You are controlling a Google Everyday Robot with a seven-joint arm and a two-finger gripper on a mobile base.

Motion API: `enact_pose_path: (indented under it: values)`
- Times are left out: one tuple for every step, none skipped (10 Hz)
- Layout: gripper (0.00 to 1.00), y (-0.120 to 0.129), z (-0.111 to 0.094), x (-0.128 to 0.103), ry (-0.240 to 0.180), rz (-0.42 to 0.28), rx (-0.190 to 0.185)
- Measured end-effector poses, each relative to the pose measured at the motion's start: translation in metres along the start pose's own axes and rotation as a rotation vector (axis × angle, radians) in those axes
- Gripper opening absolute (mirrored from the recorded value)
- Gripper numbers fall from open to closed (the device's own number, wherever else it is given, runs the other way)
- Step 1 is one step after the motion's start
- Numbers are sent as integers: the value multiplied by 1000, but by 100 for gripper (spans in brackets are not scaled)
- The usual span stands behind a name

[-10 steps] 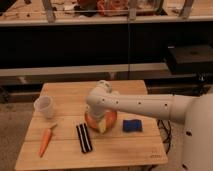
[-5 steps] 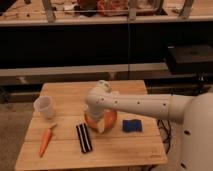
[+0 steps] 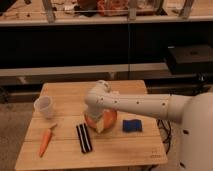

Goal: Push the eraser across the table

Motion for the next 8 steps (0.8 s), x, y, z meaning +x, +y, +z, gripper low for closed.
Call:
enact_pose_path:
  values:
    - [49,6,0,-5,-7,-2,7]
    - [41,12,-1,-10,-10,0,14]
    - [29,22,-4,-20,-13,1,25]
    - [20,29,-6,-26,-12,3,34]
    - [9,34,-8,-29,-2,0,42]
    - [4,38,-7,-34,2,-1,40]
    - [0,42,-6,-37,17,-7,38]
    - [0,46,-4,-34,31,-8,37]
